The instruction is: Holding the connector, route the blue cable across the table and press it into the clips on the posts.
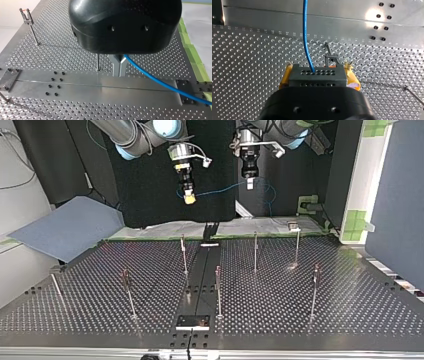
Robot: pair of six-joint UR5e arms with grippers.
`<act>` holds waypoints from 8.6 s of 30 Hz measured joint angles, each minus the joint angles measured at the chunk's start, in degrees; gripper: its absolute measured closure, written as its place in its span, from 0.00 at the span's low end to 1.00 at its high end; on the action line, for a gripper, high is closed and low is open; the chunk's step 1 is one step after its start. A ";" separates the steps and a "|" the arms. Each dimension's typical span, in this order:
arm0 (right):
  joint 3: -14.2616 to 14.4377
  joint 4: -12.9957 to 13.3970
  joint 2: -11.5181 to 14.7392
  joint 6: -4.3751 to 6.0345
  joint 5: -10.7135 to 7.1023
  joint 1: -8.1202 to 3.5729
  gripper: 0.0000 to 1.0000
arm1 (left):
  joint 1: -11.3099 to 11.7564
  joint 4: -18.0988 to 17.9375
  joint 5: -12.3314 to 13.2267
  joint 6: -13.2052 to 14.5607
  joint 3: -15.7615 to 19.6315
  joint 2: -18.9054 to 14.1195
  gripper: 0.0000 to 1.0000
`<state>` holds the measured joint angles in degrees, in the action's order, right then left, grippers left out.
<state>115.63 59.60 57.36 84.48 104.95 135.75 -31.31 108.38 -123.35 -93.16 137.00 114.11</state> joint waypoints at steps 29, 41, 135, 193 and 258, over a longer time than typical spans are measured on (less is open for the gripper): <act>0.00 0.00 0.00 0.00 0.00 0.00 1.00 | 0.00 0.00 0.00 0.00 0.00 0.00 1.00; 0.03 0.00 0.00 0.00 0.00 0.00 1.00 | -0.04 0.03 0.00 0.10 0.04 -0.05 1.00; -20.79 -24.51 11.32 3.19 -9.64 4.11 1.00 | 4.86 23.18 -14.12 -2.90 -5.10 -24.61 1.00; -45.83 -45.07 5.17 9.68 -15.72 4.74 1.00 | 24.31 35.15 0.98 -3.07 -22.73 -26.89 1.00; -60.63 -50.37 -3.87 10.40 -16.09 4.48 1.00 | 36.56 33.31 20.63 -12.29 -29.94 -16.29 0.41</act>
<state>55.00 9.24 53.49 94.88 88.86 140.23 5.25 141.69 -102.72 -105.45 107.06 97.82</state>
